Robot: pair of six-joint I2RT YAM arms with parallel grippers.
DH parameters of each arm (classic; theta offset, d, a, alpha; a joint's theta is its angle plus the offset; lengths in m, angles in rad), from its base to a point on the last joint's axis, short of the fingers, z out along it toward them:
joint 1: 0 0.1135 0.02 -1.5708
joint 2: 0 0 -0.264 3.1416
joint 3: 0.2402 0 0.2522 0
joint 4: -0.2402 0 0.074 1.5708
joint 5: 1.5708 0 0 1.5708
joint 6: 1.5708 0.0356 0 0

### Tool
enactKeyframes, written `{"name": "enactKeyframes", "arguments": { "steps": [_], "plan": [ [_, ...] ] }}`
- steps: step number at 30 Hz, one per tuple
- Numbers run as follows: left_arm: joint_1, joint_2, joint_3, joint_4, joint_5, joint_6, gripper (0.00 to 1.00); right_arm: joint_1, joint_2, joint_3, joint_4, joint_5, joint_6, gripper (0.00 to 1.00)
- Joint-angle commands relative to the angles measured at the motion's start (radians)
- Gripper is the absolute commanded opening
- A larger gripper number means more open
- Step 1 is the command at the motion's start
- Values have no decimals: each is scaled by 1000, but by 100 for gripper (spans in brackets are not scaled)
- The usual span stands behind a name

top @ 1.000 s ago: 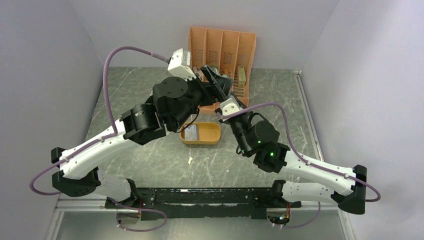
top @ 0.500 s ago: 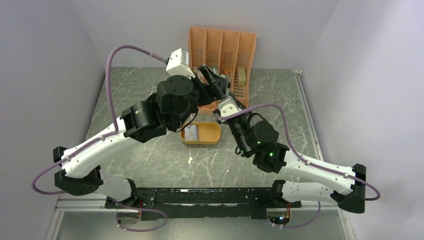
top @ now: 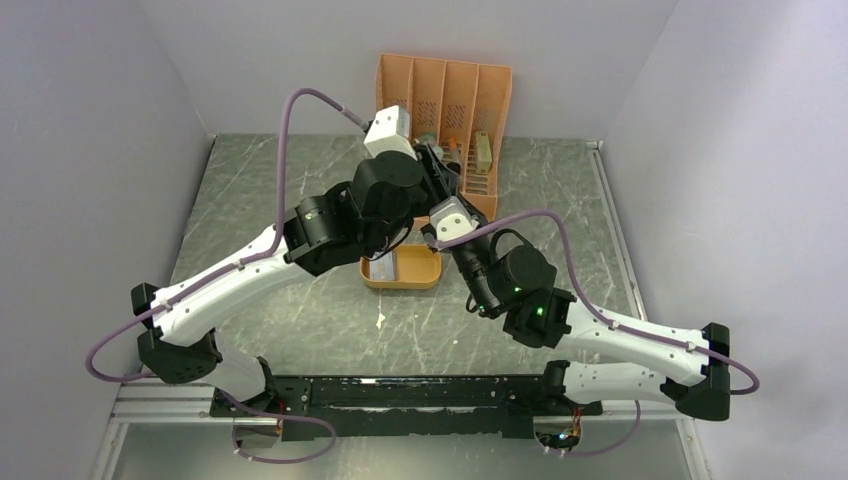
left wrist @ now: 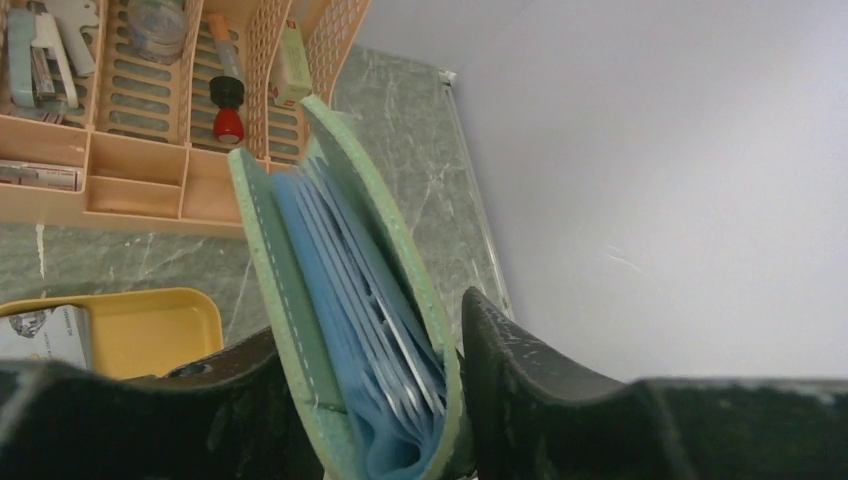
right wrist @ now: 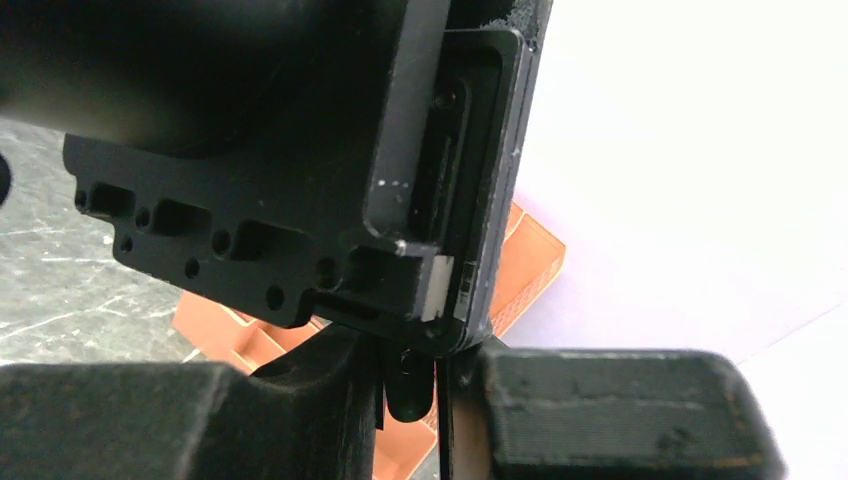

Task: Put the credit cards into the card holder
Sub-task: Close the card holder at the center of the board.

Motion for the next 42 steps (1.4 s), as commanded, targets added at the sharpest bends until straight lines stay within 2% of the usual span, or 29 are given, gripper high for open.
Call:
{"name": "enactKeyframes", "arguments": {
  "steps": [1, 5, 7, 10, 11, 12, 13, 17, 20, 23, 26, 29, 32, 38, 42],
  "plan": [
    [9, -38, -16, -1, 9, 19, 44, 7, -8, 26, 44, -1, -1, 0],
    [11, -68, -43, 22, -6, 35, 16, 10, 0, 88, -146, -46, 95, 1],
    [11, -86, -59, 27, -21, 37, 5, 10, 5, 130, -274, -82, 174, 30],
    [12, -130, -109, 54, -48, 43, 5, 10, 8, 169, -422, -149, 274, 61],
    [13, -148, -126, 62, -58, 47, 5, 10, 9, 178, -461, -177, 310, 68],
    [13, -165, -140, 66, -69, 49, 5, 9, 8, 187, -495, -206, 340, 83],
    [13, -184, -154, 71, -82, 52, 5, 9, 8, 195, -529, -238, 379, 90],
    [15, -284, -249, 118, -108, 94, 5, 6, 5, 204, -625, -354, 534, 94],
    [15, -404, -373, 205, -90, 173, 5, -28, -26, 182, -624, -484, 663, 94],
    [15, -579, -526, 323, -6, 309, 5, -117, -56, 170, -601, -712, 814, 94],
    [15, -727, -636, 395, 139, 423, 5, -260, -85, 157, -541, -974, 978, 94],
    [15, -827, -692, 427, 289, 484, 5, -387, -89, 121, -411, -1216, 1169, 93],
    [15, -882, -704, 442, 456, 501, 5, -451, -81, 62, -192, -1376, 1385, 92],
    [15, -901, -711, 523, 705, 482, 5, -468, -24, -21, 240, -1530, 1763, 90],
    [15, -861, -688, 538, 817, 479, 5, -468, -11, -55, 434, -1559, 1940, 90]
  ]
}}
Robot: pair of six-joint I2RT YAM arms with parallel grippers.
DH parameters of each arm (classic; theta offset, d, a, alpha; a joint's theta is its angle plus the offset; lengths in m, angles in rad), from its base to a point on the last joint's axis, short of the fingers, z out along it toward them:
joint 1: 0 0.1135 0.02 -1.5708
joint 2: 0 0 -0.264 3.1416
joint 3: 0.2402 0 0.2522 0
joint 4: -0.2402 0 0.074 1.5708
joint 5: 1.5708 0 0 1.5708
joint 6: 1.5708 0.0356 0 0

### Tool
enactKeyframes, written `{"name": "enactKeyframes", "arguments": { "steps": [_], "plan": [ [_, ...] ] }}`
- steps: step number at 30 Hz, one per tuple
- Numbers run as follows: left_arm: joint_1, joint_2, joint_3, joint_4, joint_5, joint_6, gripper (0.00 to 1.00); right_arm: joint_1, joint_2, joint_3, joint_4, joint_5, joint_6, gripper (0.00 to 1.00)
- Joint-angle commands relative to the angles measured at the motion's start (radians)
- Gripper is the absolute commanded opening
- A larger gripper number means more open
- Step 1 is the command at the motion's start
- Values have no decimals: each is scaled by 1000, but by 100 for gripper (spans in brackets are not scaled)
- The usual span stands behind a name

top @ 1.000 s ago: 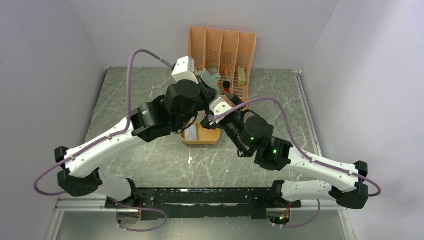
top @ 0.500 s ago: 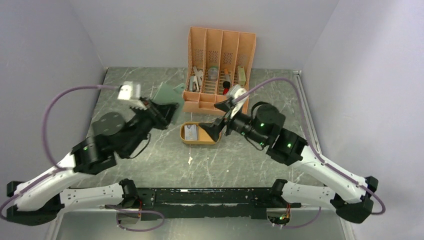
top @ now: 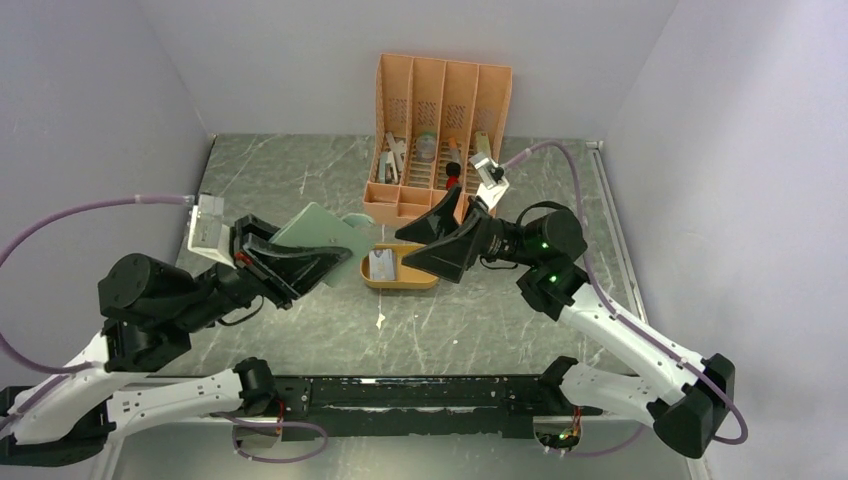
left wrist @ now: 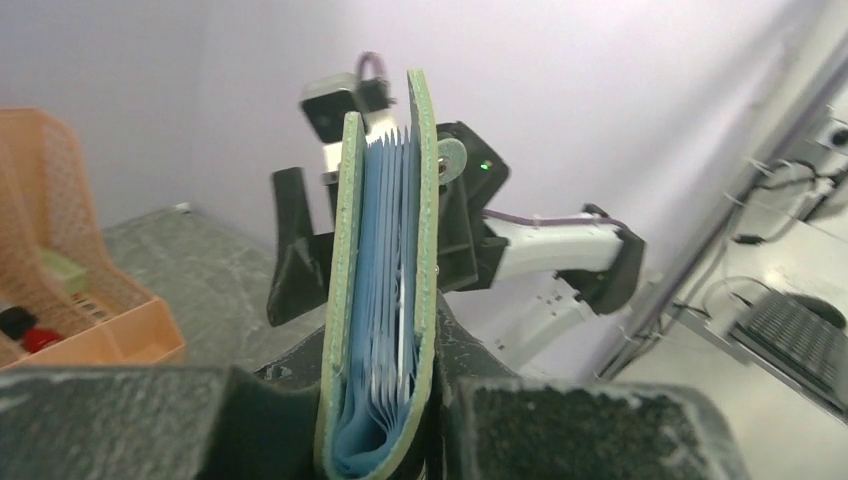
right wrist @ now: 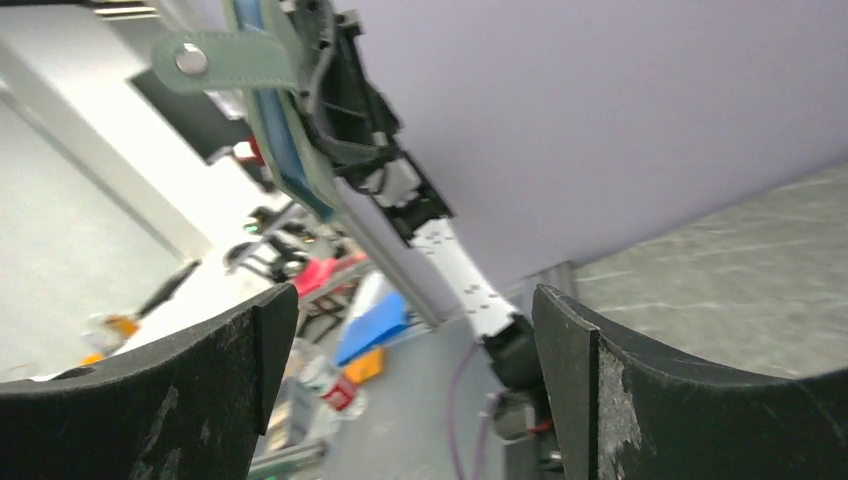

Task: Put the credit cards into the card holder
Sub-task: Close the card holder at the center of the board.

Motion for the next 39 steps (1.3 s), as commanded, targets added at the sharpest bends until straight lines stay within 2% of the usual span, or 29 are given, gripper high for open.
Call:
{"name": "enactKeyframes", "arguments": {
  "steps": [1, 4, 8, 12, 24, 35, 39],
  "plan": [
    [3, 46, 19, 87, 217, 16, 5, -4, -2, -23, 346, -115, 306, 91],
    [3, 79, 23, 110, 243, 4, 5, 4, -10, -9, 337, -118, 331, 90],
    [3, 108, 11, 181, 247, -17, 5, 30, -26, 20, 236, -107, 295, 85],
    [3, 142, 13, 218, 246, -37, 5, 73, -35, 35, 161, -81, 261, 73],
    [3, 173, -9, 269, 224, -68, 7, 116, -42, 28, 140, -9, 251, 41],
    [3, 152, -48, 301, 166, -110, 14, 214, 8, 52, 105, 65, 185, 31],
    [3, 155, -51, 298, 162, -117, 13, 252, 24, 68, 91, 98, 157, 32]
  ]
}}
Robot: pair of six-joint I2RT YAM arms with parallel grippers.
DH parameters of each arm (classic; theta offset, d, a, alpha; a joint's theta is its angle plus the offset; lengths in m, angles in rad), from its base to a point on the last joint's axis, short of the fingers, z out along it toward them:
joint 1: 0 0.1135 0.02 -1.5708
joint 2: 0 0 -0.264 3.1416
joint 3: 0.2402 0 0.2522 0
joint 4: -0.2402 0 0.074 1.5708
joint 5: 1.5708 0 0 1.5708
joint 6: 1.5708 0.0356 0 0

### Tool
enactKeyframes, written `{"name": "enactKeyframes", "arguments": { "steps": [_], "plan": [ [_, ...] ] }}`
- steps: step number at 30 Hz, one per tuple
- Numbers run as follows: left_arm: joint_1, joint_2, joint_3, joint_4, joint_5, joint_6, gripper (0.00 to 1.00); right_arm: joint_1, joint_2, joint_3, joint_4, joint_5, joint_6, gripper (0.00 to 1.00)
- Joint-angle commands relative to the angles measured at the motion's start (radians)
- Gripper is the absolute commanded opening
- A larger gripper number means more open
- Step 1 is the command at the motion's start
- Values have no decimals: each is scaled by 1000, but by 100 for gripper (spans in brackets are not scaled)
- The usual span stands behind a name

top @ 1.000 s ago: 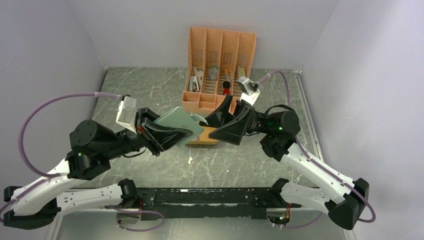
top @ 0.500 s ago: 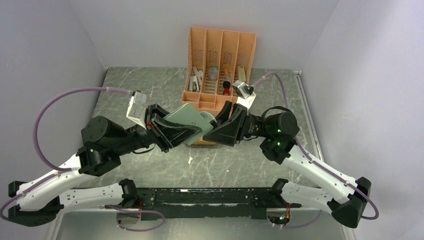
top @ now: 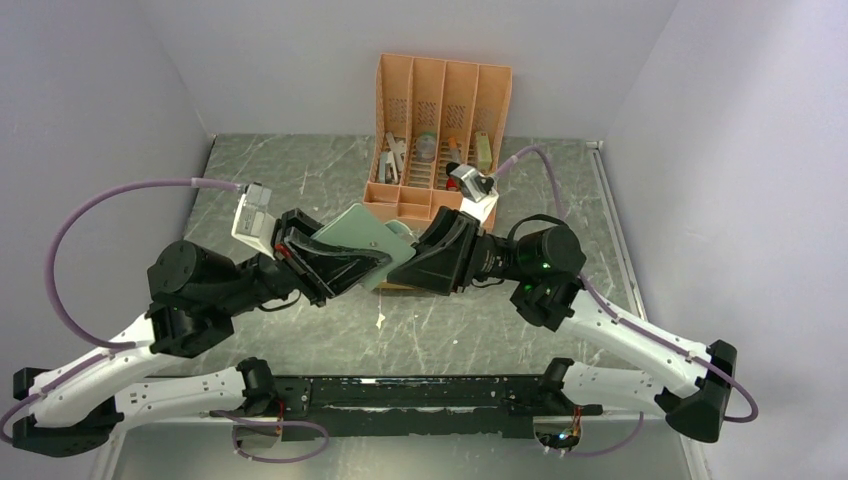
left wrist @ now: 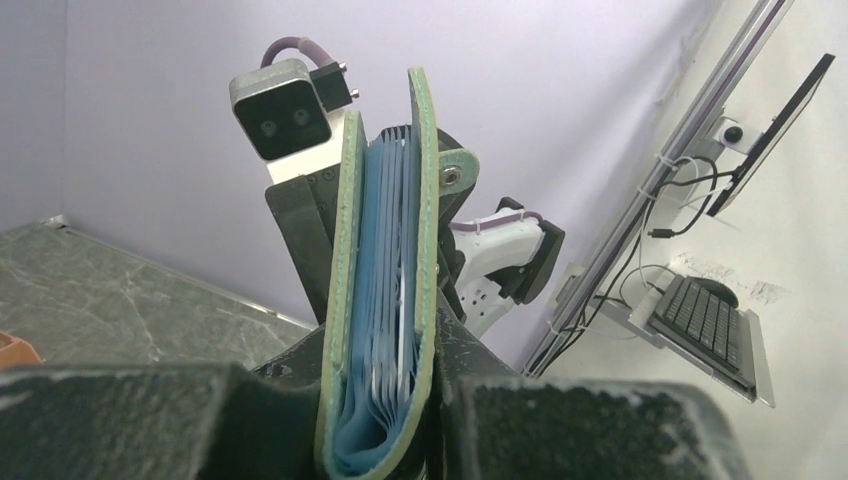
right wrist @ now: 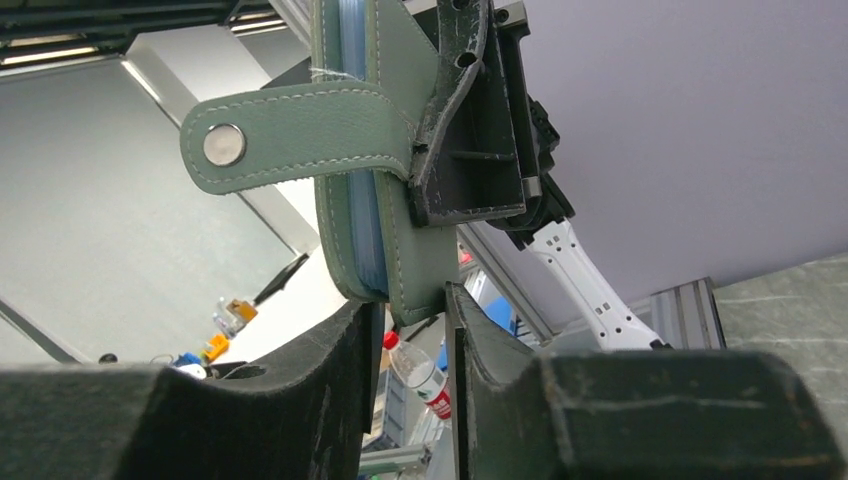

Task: Put the credit cards into the card holder
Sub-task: Close the card holder at the center of the board.

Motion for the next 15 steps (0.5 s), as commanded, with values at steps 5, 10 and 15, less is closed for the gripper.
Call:
{"name": "enactKeyframes", "arguments": {
  "steps": [5, 10, 15],
  "plan": [
    [3, 10, -7, 48, -56, -25, 5, 68, 23, 55, -96, 89, -98, 48],
    [3, 4, -17, 51, -89, -46, 5, 83, 20, 59, -111, 147, -120, 43],
    [3, 8, -20, 55, -87, -48, 5, 94, 28, 64, -83, 160, -119, 22]
  ]
}}
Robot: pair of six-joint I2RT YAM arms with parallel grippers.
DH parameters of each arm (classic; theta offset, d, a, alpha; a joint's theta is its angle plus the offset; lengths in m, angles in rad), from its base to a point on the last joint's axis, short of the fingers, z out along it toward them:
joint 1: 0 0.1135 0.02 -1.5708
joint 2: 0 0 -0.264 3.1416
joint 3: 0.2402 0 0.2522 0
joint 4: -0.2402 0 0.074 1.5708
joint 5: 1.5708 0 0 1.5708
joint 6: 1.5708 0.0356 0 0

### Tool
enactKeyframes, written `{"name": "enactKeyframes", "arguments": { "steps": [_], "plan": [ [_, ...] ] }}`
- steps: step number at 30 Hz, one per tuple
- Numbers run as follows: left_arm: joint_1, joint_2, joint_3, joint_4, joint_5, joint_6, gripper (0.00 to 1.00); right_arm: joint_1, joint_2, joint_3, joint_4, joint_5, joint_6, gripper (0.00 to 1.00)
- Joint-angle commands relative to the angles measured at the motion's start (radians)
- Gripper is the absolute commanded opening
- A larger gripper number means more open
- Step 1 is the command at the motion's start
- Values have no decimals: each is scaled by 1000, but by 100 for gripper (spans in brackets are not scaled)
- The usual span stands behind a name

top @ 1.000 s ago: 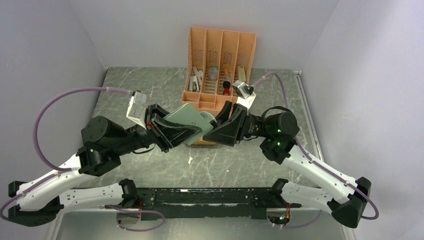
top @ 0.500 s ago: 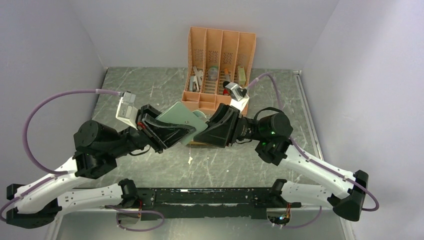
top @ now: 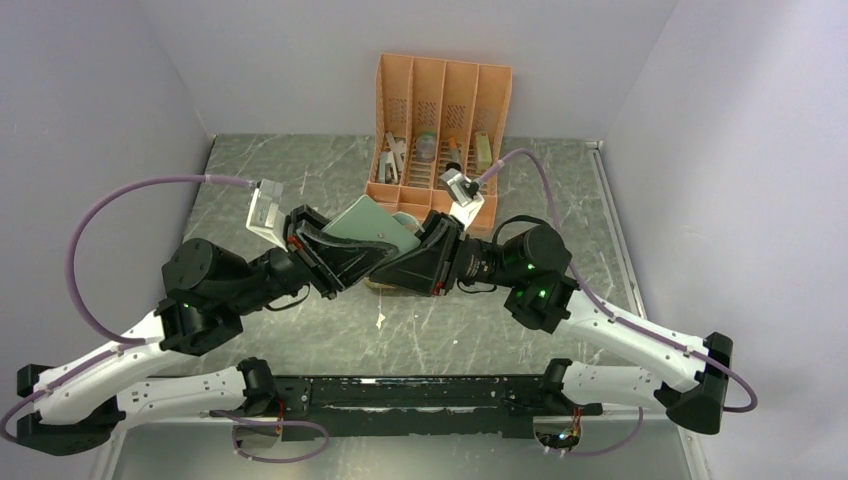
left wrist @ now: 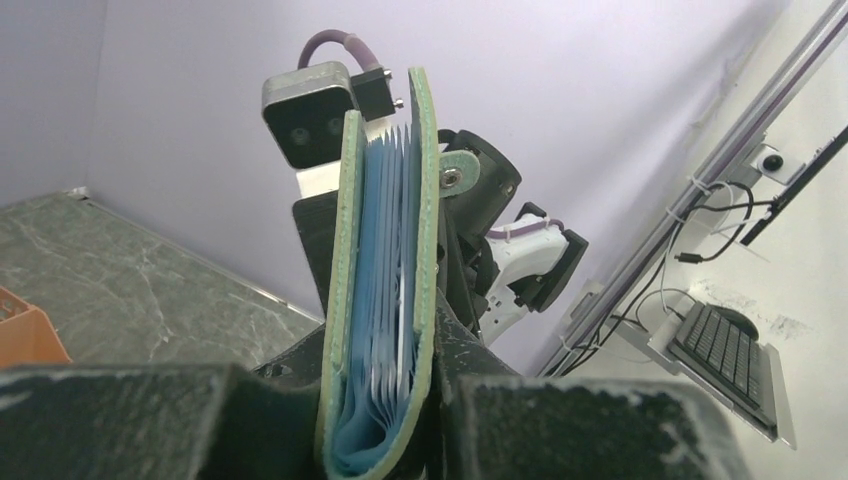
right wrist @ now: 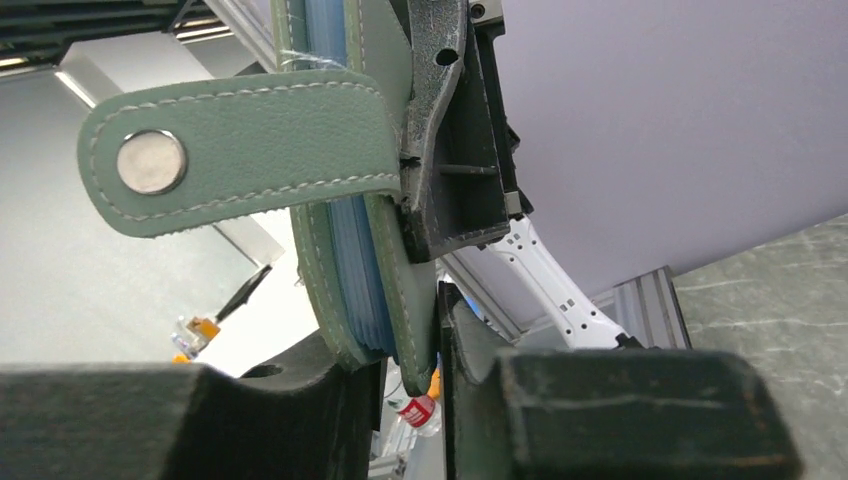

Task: Put the credit cards into the card holder
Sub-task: Close the card holder at the center of the board.

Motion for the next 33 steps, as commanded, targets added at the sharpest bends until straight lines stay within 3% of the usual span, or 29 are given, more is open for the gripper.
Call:
{"name": "enactKeyframes", "arguments": {
  "steps": [1, 2, 6, 9, 14, 24, 29, 33],
  "plan": [
    [2, -5, -1, 37, -26, -12, 5, 14, 1, 34, 25, 31, -21, 16],
    [3, -4, 2, 28, -37, -14, 12, 16, -3, 30, 23, 36, -28, 11],
    [3, -28, -9, 10, -88, -39, 62, 22, -44, 5, 13, 95, -78, 0],
    [3, -73, -61, 42, -145, -86, 75, 25, -75, -13, 12, 149, -113, 0],
    [3, -110, -145, 120, -145, -143, 73, 42, -85, -35, 29, 203, -148, 0],
    [3, -82, -154, 217, -160, -199, 70, 90, -86, -56, 44, 287, -215, 0],
    [3, -76, -167, 260, -165, -214, 59, 95, -94, -62, 45, 302, -222, 0],
    [2, -60, -161, 256, -156, -215, 44, 97, -100, -70, 47, 314, -225, 0]
  ]
}}
